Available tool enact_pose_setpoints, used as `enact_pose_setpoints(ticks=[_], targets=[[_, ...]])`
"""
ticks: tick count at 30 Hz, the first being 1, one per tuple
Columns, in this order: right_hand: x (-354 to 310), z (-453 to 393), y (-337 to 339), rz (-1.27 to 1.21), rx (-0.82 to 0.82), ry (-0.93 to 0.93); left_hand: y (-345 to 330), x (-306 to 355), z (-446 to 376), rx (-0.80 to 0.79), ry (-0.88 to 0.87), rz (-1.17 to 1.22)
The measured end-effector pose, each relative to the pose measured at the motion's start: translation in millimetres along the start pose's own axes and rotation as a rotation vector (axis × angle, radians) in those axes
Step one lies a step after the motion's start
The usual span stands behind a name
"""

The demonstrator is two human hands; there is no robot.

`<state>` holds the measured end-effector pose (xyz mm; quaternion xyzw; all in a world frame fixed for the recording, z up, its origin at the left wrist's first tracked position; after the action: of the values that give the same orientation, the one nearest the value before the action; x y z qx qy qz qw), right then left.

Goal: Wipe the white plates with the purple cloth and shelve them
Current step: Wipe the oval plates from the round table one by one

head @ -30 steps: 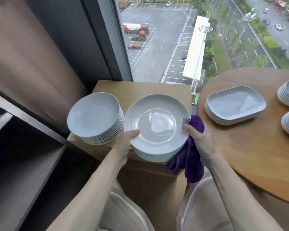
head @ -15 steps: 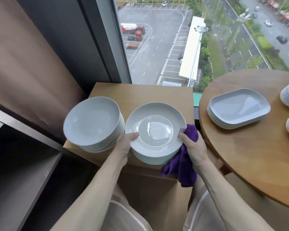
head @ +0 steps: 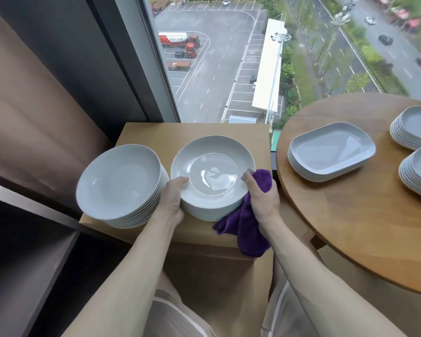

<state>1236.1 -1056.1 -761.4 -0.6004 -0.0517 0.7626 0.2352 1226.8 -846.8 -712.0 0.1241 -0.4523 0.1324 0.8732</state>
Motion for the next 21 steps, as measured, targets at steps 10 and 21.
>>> enact_pose_setpoints(ticks=[10, 21], targets=[[-20, 37, 45, -0.001, 0.000, -0.012, 25, -29, 81, 0.221, -0.003, 0.140], [-140, 72, 95, -0.206, -0.060, 0.172, -113, 21, 142, -0.009, -0.336, -0.183]])
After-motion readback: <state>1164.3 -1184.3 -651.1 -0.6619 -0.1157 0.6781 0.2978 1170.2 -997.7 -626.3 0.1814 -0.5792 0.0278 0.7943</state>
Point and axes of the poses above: each hand's wrist, its own z-axis away from the middle knuckle, its own y-axis out of the back of the hand, x = y × z, the point moved 2 cm from there along -z, towards the middle knuckle, and after that the axes turned 14 degrees about -z, right-handed, at the moved point
